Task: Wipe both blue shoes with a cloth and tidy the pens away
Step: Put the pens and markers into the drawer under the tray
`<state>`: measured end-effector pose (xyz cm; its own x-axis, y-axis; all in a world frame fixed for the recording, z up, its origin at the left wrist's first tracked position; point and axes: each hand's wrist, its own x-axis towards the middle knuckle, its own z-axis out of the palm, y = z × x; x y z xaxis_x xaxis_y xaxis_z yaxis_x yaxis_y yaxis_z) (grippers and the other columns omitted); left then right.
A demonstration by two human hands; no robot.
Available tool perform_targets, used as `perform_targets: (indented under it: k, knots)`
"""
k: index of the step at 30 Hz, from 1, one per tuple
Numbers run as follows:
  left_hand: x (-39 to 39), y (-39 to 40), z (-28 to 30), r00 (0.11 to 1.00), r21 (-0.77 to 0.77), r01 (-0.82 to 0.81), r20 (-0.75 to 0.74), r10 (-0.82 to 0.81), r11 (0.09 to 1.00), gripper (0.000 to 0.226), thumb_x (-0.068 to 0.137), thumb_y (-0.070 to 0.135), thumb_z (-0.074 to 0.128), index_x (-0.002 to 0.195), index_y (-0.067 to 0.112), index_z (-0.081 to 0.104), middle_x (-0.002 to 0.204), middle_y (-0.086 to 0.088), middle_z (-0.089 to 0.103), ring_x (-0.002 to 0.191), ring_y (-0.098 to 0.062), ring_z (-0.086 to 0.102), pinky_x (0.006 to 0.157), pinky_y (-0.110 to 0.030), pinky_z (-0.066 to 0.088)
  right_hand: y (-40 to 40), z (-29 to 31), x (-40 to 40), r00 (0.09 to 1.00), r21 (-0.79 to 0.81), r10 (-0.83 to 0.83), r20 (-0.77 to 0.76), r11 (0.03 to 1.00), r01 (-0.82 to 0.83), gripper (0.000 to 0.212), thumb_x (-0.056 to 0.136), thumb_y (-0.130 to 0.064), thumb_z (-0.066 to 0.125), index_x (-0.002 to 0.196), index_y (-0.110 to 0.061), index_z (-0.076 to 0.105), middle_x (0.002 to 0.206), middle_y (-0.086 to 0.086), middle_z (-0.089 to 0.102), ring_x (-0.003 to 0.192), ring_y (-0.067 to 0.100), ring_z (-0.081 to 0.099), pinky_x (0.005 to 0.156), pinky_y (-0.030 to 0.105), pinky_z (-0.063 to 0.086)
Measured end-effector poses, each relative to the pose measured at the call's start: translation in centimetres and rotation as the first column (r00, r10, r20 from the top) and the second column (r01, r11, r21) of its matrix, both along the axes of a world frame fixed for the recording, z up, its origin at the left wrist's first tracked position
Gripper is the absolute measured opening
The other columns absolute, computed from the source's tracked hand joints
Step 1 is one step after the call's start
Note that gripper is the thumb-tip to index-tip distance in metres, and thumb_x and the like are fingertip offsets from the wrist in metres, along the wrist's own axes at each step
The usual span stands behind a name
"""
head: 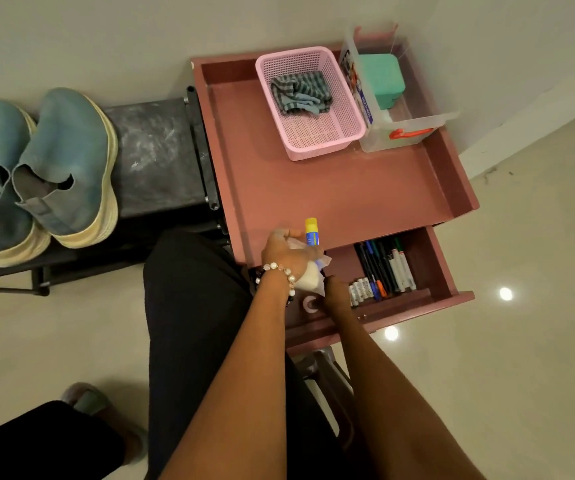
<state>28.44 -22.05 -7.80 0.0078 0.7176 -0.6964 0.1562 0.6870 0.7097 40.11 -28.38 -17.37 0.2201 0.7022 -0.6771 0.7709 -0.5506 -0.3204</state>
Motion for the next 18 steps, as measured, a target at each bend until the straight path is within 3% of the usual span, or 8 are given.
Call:
perform_targets:
  k: [4, 6, 7, 9, 10, 11, 15, 18]
  knots:
    - [-0.2, 0.2, -0.5, 0.998, -0.07, -0.041, 0.044, 0.044, 0.997, 0.027, 0.068, 0.011, 0.082, 0.088, 0.018, 0.066, 0.094, -0.01, 0.073, 0.09, -0.025, 0.069, 0.088, -0.043, 0.055, -0.3, -0.9, 0.2, 0.995, 0.06, -0.017, 0.102, 0.998, 0.011, 0.026, 0.083, -0.01, 0.065, 0.106, 0.003, 0.064, 0.107, 0.022, 0.065, 0.104, 0.036, 0.06, 0.083, 0.037, 0.046]
    - [-0.1, 0.2, -0.6, 0.995, -0.107, -0.051, 0.075, 0.059, 0.993, 0.023, 0.067, 0.009, 0.082, 0.086, 0.014, 0.069, 0.082, -0.009, 0.075, 0.083, -0.022, 0.07, 0.088, -0.041, 0.055, -0.5, 0.2, 1.0, 0.974, 0.224, -0.225, -0.021, 0.949, 0.224, 0.017, 0.082, -0.006, 0.064, 0.096, 0.002, 0.069, 0.095, 0.021, 0.07, 0.09, 0.036, 0.065, 0.075, 0.038, 0.053]
    - [0.0, 0.1, -0.5, 0.994, -0.119, -0.046, 0.096, 0.058, 0.992, 0.022, 0.064, 0.01, 0.083, 0.082, 0.013, 0.07, 0.08, -0.009, 0.075, 0.083, -0.023, 0.071, 0.089, -0.04, 0.055, -0.7, 1.5, 1.4, 0.906, 0.26, -0.378, -0.192, 0.87, 0.418, 0.014, 0.083, -0.005, 0.064, 0.094, 0.001, 0.07, 0.091, 0.02, 0.071, 0.085, 0.034, 0.067, 0.074, 0.04, 0.055]
    - [0.4, -0.1, -0.2, 0.995, -0.119, -0.004, 0.101, 0.016, 0.993, 0.017, 0.064, 0.01, 0.084, 0.071, 0.017, 0.069, 0.078, -0.006, 0.073, 0.083, -0.023, 0.069, 0.086, -0.036, 0.055, -1.1, 5.1, 2.2, 0.535, 0.082, -0.585, -0.609, 0.625, 0.776, 0.015, 0.088, -0.01, 0.065, 0.097, 0.001, 0.067, 0.089, 0.019, 0.071, 0.08, 0.028, 0.069, 0.076, 0.042, 0.058]
    - [0.6, -0.3, -0.1, 0.995, -0.12, 0.024, 0.101, -0.012, 0.992, 0.017, 0.067, 0.009, 0.083, 0.067, 0.017, 0.068, 0.075, -0.004, 0.07, 0.078, -0.021, 0.066, 0.081, -0.032, 0.055, -1.4, 6.8, 2.8, 0.357, -0.041, -0.571, -0.74, 0.568, 0.822, 0.018, 0.089, -0.013, 0.064, 0.101, 0.001, 0.065, 0.089, 0.016, 0.071, 0.079, 0.025, 0.07, 0.077, 0.04, 0.058]
    - [0.9, -0.6, 0.0, 0.993, -0.131, 0.058, 0.114, -0.044, 0.99, 0.017, 0.071, 0.008, 0.081, 0.067, 0.015, 0.066, 0.072, -0.002, 0.067, 0.073, -0.018, 0.064, 0.075, -0.029, 0.054, -1.6, 8.3, 3.3, 0.279, -0.102, -0.527, -0.803, 0.582, 0.807, 0.02, 0.089, -0.015, 0.063, 0.103, 0.0, 0.064, 0.087, 0.013, 0.072, 0.078, 0.023, 0.069, 0.076, 0.038, 0.058]
    - [1.2, -1.6, 0.2, 0.966, -0.185, 0.234, 0.154, -0.207, 0.955, 0.013, 0.081, 0.011, 0.075, 0.07, 0.012, 0.068, 0.083, -0.008, 0.07, 0.08, -0.02, 0.063, 0.075, -0.028, 0.053, -2.2, 11.6, 3.6, 0.419, -0.065, -0.47, -0.777, 0.722, 0.689, 0.014, 0.084, -0.01, 0.067, 0.097, -0.004, 0.068, 0.088, 0.011, 0.07, 0.073, 0.018, 0.067, 0.069, 0.034, 0.057]
    - [0.8, -1.9, 0.2, 0.925, -0.22, 0.381, 0.096, -0.369, 0.898, 0.008, 0.085, 0.018, 0.072, 0.082, 0.011, 0.072, 0.103, -0.011, 0.07, 0.089, -0.019, 0.063, 0.083, -0.028, 0.051, -2.5, 11.1, 3.7, 0.392, -0.162, -0.542, -0.743, 0.714, 0.681, 0.012, 0.079, -0.006, 0.071, 0.09, -0.001, 0.07, 0.085, 0.014, 0.069, 0.074, 0.023, 0.065, 0.067, 0.034, 0.056]
